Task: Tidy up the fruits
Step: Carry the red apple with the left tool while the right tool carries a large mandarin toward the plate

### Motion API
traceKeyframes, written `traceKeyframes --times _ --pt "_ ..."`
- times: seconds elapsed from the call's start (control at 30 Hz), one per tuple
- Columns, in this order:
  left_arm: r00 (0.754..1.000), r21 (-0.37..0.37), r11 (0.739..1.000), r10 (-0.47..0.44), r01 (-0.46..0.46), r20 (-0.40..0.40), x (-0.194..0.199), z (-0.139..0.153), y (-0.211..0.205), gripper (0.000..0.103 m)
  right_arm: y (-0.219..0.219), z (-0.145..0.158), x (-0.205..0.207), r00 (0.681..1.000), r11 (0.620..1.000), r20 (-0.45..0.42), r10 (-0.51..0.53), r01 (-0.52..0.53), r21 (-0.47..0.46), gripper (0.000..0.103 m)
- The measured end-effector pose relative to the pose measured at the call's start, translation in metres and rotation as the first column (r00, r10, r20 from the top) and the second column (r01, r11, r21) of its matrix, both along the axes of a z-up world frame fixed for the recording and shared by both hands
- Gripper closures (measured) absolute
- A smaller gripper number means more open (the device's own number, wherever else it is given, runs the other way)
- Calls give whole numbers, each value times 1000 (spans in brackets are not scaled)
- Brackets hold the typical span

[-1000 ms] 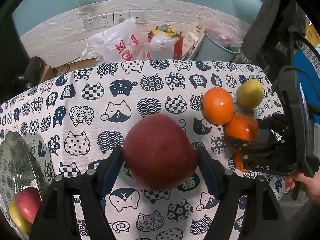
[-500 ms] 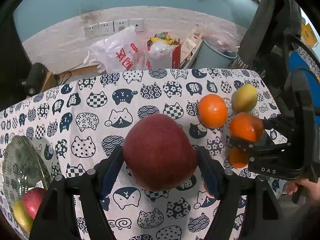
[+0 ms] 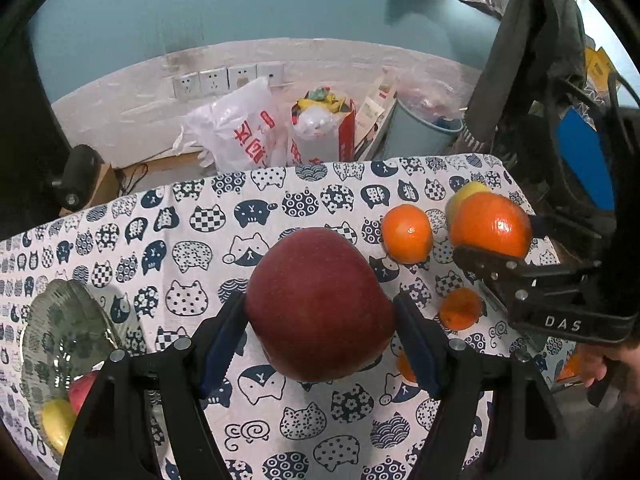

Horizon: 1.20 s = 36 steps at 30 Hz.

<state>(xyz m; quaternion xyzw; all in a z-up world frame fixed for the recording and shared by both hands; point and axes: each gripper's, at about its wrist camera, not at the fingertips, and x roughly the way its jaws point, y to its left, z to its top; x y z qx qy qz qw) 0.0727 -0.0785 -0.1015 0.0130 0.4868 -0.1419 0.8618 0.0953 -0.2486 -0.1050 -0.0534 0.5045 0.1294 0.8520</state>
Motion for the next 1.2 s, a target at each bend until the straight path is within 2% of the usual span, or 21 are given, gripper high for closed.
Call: traceKeyframes --times 0.5,1.2 --pt "997 -37 998 45 -43 60 -16 27 33 27 36 45 -5 992 996 112 56 -64 68 36" --pt "976 -77 977 204 -199 74 -32 33 121 27 118 59 4 974 979 139 176 -189 81 36"
